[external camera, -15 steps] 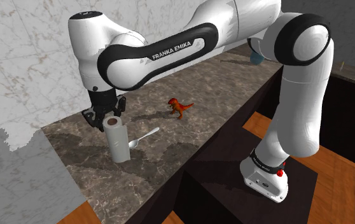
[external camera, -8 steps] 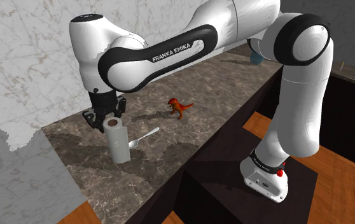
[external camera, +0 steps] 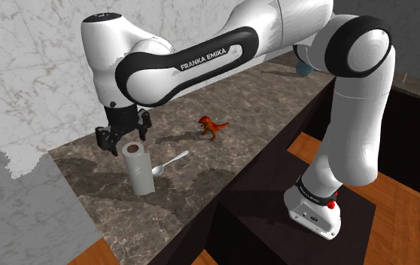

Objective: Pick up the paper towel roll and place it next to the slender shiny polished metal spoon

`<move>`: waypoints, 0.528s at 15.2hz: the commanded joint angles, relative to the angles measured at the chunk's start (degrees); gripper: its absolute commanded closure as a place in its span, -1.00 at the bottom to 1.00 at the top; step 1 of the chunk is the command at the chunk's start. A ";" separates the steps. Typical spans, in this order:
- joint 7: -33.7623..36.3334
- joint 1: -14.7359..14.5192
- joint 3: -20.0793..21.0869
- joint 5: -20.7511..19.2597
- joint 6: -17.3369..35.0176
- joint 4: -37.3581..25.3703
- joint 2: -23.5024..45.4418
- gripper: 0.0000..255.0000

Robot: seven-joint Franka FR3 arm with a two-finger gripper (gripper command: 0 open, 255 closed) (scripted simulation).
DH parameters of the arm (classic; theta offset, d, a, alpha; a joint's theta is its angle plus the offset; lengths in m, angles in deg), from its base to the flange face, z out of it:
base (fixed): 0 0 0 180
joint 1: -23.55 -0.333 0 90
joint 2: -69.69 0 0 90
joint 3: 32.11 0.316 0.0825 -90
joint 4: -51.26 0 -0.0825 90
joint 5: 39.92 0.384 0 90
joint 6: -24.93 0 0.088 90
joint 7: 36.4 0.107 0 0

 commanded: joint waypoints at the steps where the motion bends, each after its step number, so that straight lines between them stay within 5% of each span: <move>1: -0.23 -0.02 0.21 0.42 -2.62 -1.96 -0.74 -1.00; 8: -0.52 -0.06 0.39 0.82 -5.77 -4.52 -1.40 -1.00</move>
